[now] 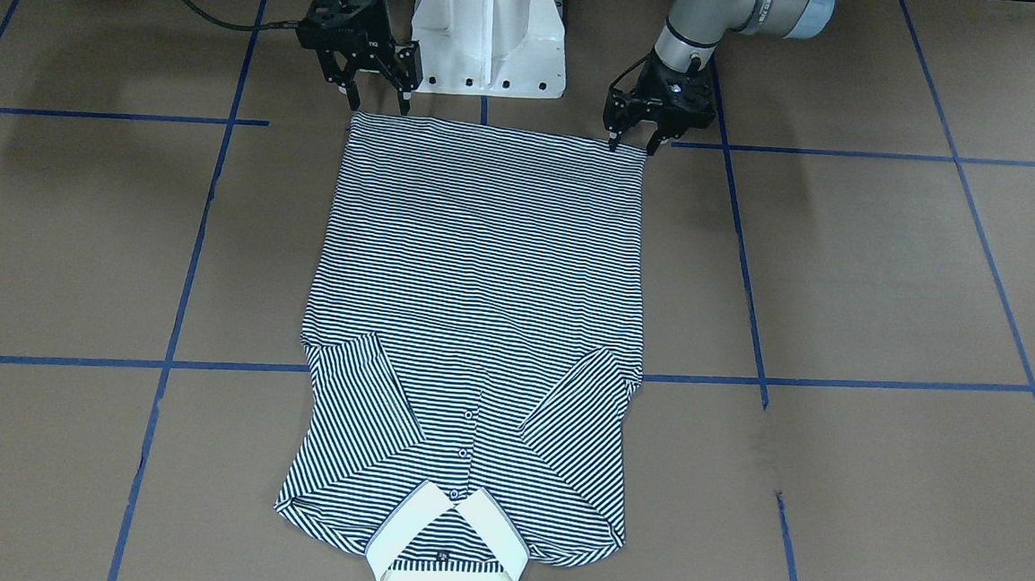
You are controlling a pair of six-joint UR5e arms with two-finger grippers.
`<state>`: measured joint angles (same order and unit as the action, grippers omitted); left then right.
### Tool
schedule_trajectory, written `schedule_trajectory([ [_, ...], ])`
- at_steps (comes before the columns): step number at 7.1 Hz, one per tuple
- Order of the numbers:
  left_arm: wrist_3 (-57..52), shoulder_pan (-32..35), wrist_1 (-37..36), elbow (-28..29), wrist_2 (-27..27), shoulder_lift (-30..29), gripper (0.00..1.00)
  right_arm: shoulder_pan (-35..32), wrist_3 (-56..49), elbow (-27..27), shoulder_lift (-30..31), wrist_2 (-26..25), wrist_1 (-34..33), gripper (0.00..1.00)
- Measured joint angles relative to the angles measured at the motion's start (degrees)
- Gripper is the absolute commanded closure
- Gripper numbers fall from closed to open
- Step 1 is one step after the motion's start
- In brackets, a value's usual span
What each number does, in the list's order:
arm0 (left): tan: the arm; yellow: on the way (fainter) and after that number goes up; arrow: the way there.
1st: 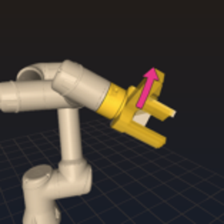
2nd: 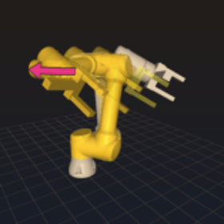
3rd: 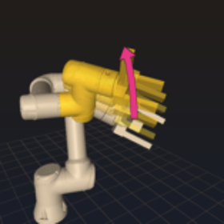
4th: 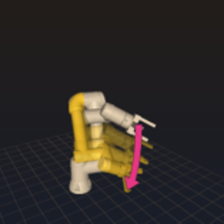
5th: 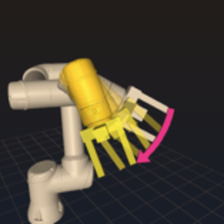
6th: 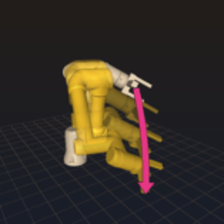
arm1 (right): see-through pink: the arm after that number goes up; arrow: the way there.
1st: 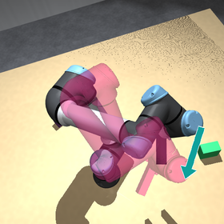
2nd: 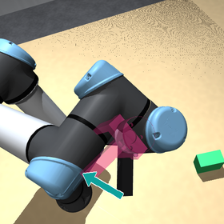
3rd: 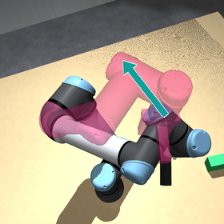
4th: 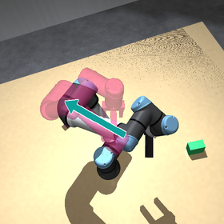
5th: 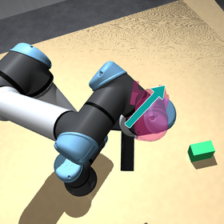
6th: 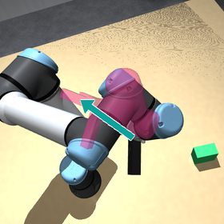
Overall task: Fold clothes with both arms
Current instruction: 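Grasp both hem corners with the left and right grippers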
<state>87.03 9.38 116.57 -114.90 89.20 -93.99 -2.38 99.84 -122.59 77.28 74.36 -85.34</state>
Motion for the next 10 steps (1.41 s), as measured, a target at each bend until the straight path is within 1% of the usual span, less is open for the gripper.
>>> schedule_trajectory([
  [1,-0.01,-0.03,-0.02,0.00,0.03,0.01,0.69,0.00,0.00,0.09,0.03,0.00,0.00,0.18],
  [2,-0.01,-0.06,-0.03,0.01,0.07,-0.01,0.86,0.04,0.00,0.20,0.05,0.00,0.00,0.18],
  [3,-0.02,-0.06,-0.03,0.02,0.09,-0.06,1.00,0.06,0.00,0.25,0.06,0.00,0.02,0.18],
  [4,0.00,-0.07,-0.03,0.02,0.09,-0.18,1.00,0.07,0.00,0.28,0.06,0.00,0.04,0.20],
  [5,0.04,-0.07,-0.05,0.01,0.08,-0.36,1.00,0.17,0.04,0.38,0.06,-0.04,0.02,0.40],
  [6,0.06,-0.07,-0.09,-0.08,0.04,-0.59,1.00,0.47,0.68,0.88,0.06,-0.36,-0.01,0.54],
  [8,0.07,-0.10,-0.11,-0.30,0.01,-0.87,1.00,1.33,3.68,3.44,0.17,-1.21,-0.10,0.53],
  [10,0.15,-0.20,-0.12,-0.39,0.01,-0.92,1.00,1.68,4.46,4.31,0.93,-1.50,-0.21,0.52],
])
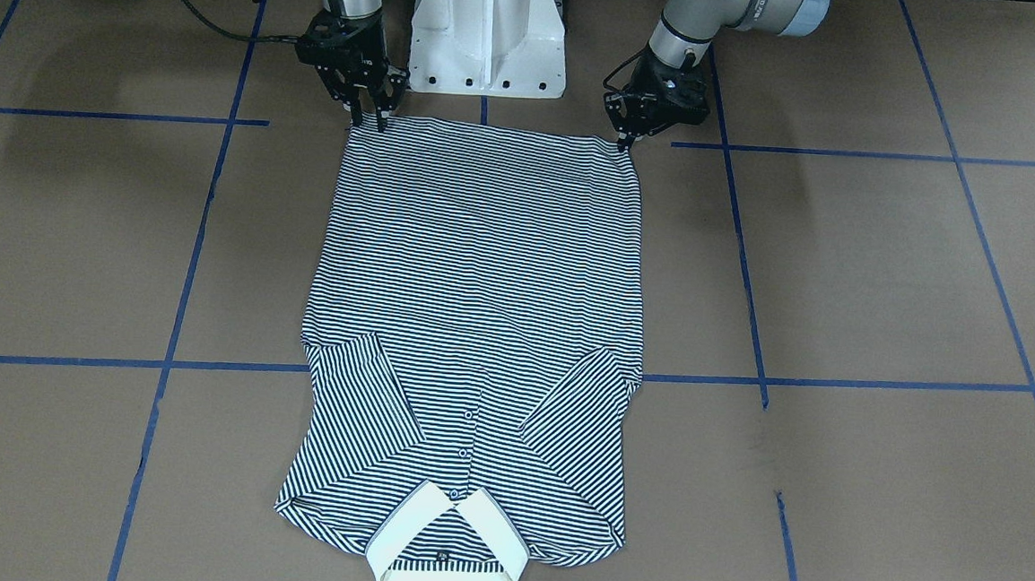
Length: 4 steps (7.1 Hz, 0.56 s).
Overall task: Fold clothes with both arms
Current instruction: 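Grasp both hem corners with the left and right grippers, then lift the hem with both grippers and fold it toward the collar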
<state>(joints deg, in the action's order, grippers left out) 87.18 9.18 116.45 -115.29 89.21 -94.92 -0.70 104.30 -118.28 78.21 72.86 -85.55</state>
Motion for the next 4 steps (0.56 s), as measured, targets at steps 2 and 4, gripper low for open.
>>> schedule_trajectory([
  [2,0.12,-0.04,0.00,-0.02,0.00,-0.01,1.00,0.13,-0.03,-0.28,0.78,0.00,-1.39,0.49],
  [4,0.16,-0.04,0.00,-0.02,0.00,0.01,1.00,0.74,0.04,-0.22,0.99,-0.04,-2.45,0.66],
])
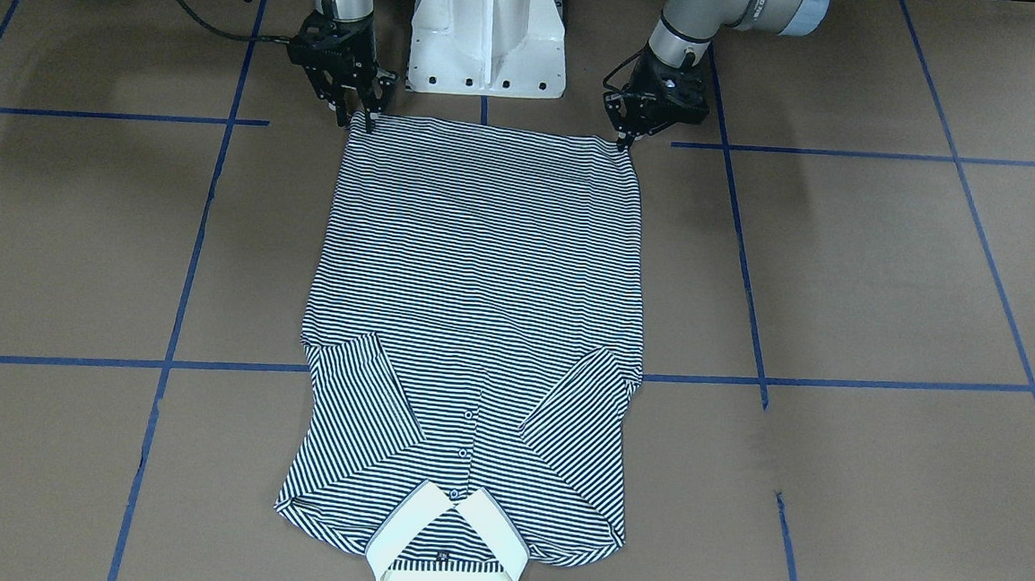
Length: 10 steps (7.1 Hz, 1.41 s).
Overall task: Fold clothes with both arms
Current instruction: 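Lift the hem with both grippers and fold it toward the collar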
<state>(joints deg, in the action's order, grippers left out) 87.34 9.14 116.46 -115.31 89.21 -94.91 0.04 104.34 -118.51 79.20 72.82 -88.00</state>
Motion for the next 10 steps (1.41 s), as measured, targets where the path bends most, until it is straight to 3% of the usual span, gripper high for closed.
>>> schedule_trajectory([
  [1,0.01,0.00,0.00,0.00,0.00,0.04,1.00,0.47,0.18,0.06,-0.02,-0.27,-0.09,1.00],
  [6,0.06,0.24,-0.73,-1.77,-0.15,0.28,1.00,0.33,0.25,-1.85,0.51,-1.01,-0.07,1.00],
  [8,0.01,0.45,-8.47,-10.33,0.55,0.33,1.00,-0.02,-1.77,-9.05,4.82,-0.30,-0.08,1.00],
  [10,-0.14,1.62,-28.39,-26.95,6.41,-2.60,1.00,-0.14,-2.91,-19.43,9.68,1.26,-2.31,1.00],
])
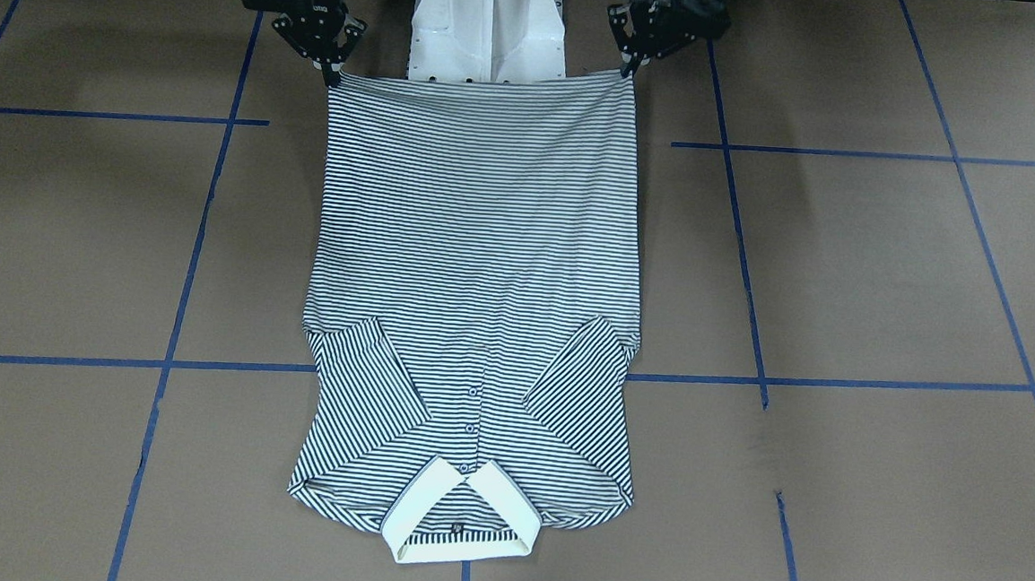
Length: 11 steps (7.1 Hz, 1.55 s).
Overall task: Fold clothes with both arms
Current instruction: 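Lift the hem with both grippers and fold it toward the collar, then lay the hem down near the collar and open both grippers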
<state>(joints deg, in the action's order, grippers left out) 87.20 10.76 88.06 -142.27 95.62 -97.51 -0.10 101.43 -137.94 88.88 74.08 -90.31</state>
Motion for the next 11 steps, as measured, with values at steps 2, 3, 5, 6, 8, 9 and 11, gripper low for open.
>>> schedule_trajectory([
  [2,-0.38,3.62,-15.88,-7.48,3.87,-8.42,1.00,-0.97,-0.15,-10.89,-0.95,3.86,-9.92,1.00],
  [3,-1.14,4.38,-18.31,-6.83,4.23,-10.60,1.00,-2.99,-1.29,-12.16,-4.58,6.17,-15.05,1.00],
  [5,-7.73,9.96,-19.33,-0.55,4.26,-14.30,1.00,-12.00,-7.83,-5.84,-14.95,10.06,-19.66,1.00],
  [6,-12.16,14.67,-19.35,3.68,4.39,-16.78,1.00,-19.01,-11.60,-0.84,-19.15,14.05,-19.97,1.00],
  [8,-19.83,23.69,-18.07,12.22,4.55,-20.94,1.00,-30.54,-18.51,11.35,-25.72,18.58,-17.66,1.00],
  [9,-21.97,27.03,-15.82,17.08,4.52,-22.29,1.00,-34.29,-20.57,18.10,-27.81,19.22,-13.91,1.00],
  [11,-24.50,31.00,-6.31,30.06,4.29,-24.84,1.00,-38.16,-22.50,30.06,-30.05,19.64,-4.34,1.00],
])
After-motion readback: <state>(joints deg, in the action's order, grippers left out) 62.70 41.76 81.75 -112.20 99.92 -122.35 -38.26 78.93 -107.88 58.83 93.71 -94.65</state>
